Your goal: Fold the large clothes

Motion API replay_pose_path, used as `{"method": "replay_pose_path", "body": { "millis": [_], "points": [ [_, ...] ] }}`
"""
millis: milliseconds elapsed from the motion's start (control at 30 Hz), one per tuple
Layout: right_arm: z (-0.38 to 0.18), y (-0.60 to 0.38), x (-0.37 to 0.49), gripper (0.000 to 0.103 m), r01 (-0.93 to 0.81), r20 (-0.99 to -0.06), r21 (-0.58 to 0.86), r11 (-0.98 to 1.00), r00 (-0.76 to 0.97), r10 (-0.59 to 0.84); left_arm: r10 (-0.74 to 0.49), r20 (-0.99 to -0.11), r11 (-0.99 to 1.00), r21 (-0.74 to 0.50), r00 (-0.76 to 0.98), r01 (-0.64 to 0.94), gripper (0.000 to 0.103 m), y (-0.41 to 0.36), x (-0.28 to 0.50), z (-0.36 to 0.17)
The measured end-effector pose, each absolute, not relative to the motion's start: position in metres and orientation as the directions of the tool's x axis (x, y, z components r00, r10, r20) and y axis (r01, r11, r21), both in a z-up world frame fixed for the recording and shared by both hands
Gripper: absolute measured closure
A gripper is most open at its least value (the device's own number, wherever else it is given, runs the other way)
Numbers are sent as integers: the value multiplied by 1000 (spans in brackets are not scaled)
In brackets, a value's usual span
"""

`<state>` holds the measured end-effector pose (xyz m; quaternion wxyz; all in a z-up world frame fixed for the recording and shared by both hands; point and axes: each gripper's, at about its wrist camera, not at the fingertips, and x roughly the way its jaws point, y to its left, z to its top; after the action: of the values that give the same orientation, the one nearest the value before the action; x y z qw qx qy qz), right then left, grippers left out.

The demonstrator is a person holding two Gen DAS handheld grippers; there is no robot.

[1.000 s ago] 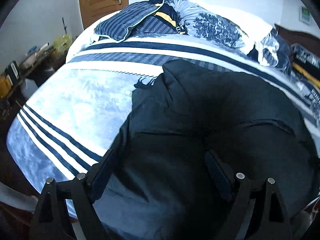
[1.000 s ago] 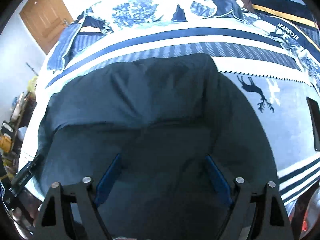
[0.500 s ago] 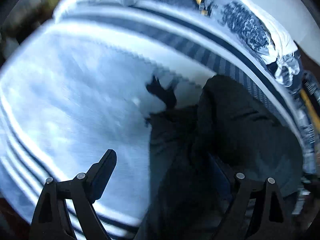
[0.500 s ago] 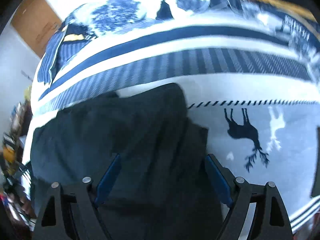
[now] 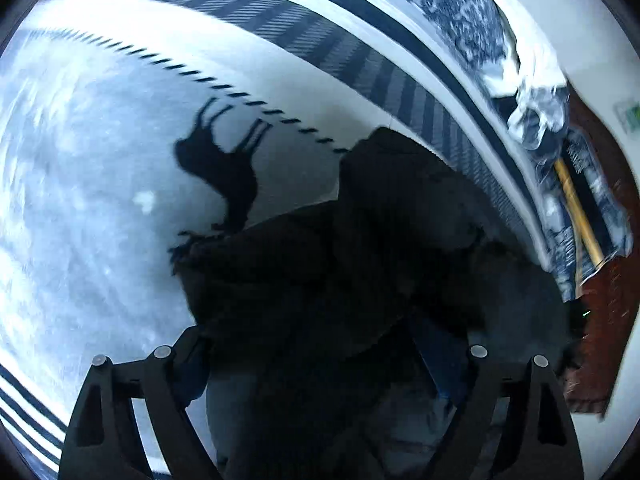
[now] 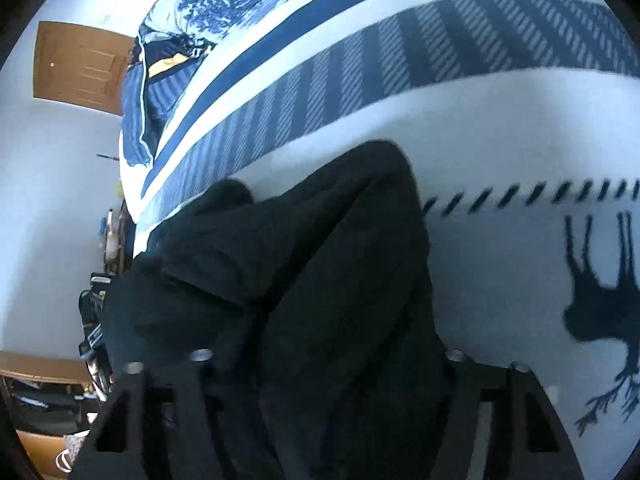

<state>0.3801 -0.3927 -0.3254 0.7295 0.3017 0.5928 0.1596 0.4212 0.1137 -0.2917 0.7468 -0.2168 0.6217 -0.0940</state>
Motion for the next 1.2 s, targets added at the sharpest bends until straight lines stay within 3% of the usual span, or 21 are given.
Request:
{"method": "replay_pose_path", "body": {
  "millis": [33, 67, 100, 133, 200, 267, 367, 533, 633, 733, 833, 933, 967, 1000, 1067, 1200],
  "points": [
    [-328, -393, 380, 36, 114, -764, 633, 766, 250, 594, -380, -903, 904, -408, 199, -128, 22, 109, 424, -297],
    [-329, -393, 382, 44, 117, -762, 635, 763, 252, 596, -362, -909, 906, -395, 206, -152, 44, 109, 424, -298],
    [-331, -394, 382, 71, 136, -764, 633, 762, 264, 588, -380, -898, 893, -419, 222, -163, 65, 110, 423, -295],
    [-332, -393, 383, 79, 137, -765, 632, 763, 268, 585, -451, -862, 854, -492, 233, -168, 86, 112, 423, -289],
    [-327, -387, 380, 92, 119, -784, 602, 790, 275, 556, -413, -870, 875, -461, 269, -149, 94, 111, 420, -272],
    [-312, -386, 378, 96, 78, -807, 556, 828, 291, 514, -369, -872, 904, -417, 321, -93, 96, 106, 419, -249],
    [-285, -392, 374, 97, 83, -792, 553, 829, 360, 492, -381, -829, 890, -449, 410, -80, 97, 108, 425, -213],
    [-242, -398, 381, 98, 48, -752, 555, 830, 456, 476, -386, -790, 886, -461, 476, -47, 97, 112, 448, -182],
    [-228, -399, 400, 98, 34, -733, 558, 829, 489, 473, -384, -804, 882, -465, 454, -79, 95, 117, 471, -197],
    [-250, -396, 427, 93, 87, -779, 520, 849, 456, 431, -307, -871, 921, -373, 384, -110, 83, 118, 489, -232],
    [-279, -387, 446, 77, 116, -842, 453, 884, 381, 382, -296, -868, 918, -374, 398, -134, 76, 127, 486, -240],
    [-277, -398, 443, 57, 153, -834, 468, 870, 402, 378, -164, -845, 933, -301, 509, -199, 29, 146, 456, -218],
    [-266, -406, 435, 34, 171, -834, 443, 880, 439, 334, -115, -827, 942, -266, 551, -203, 26, 151, 441, -208],
    [-254, -414, 423, 23, 184, -826, 423, 887, 481, 294, -80, -816, 950, -237, 572, -204, 26, 155, 429, -202],
    [-231, -422, 404, 22, 193, -788, 425, 884, 560, 256, -8, -815, 967, -154, 579, -202, 26, 159, 394, -194],
    [-215, -423, 321, 22, 166, -727, 500, 850, 614, 307, 1, -804, 971, -142, 594, -194, 26, 170, 325, -207]
  ]
}}
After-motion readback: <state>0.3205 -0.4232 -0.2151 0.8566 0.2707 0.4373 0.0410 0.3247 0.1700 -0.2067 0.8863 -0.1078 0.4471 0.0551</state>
